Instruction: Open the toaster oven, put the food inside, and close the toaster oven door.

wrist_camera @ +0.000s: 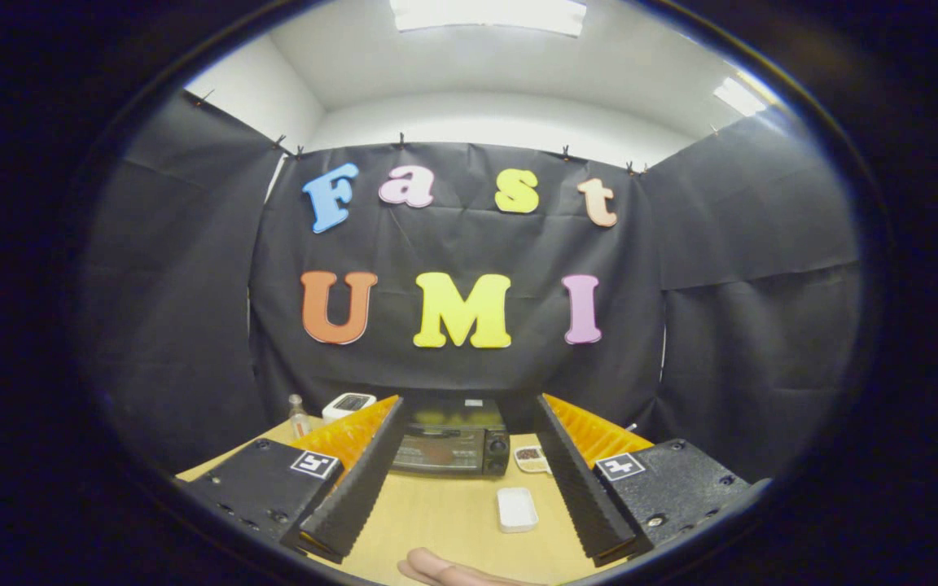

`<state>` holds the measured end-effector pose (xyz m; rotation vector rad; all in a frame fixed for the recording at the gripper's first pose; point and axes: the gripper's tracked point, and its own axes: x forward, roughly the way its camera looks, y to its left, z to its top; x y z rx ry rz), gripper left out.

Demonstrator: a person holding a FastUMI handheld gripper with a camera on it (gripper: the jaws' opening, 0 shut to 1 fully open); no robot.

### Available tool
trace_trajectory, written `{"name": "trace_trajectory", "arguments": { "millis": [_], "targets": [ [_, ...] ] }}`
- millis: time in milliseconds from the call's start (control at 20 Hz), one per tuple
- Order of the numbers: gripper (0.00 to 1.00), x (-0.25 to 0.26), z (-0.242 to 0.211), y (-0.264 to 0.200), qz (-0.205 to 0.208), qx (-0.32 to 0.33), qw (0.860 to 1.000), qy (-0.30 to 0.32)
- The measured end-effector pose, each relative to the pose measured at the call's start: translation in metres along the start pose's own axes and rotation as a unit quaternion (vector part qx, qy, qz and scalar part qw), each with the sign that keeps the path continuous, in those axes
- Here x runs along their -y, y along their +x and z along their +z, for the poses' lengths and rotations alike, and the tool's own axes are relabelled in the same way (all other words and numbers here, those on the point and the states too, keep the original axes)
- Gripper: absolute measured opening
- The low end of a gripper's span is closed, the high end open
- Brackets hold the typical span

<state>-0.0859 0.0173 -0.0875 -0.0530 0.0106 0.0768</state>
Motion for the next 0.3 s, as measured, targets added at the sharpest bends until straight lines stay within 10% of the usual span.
{"name": "trace_trajectory", "arguments": {
  "millis": [300],
  "targets": [
    [1.00, 0.0081, -0.0046, 0.0008, -0.025, 0.002, 1.000, -0.004]
  ]
}}
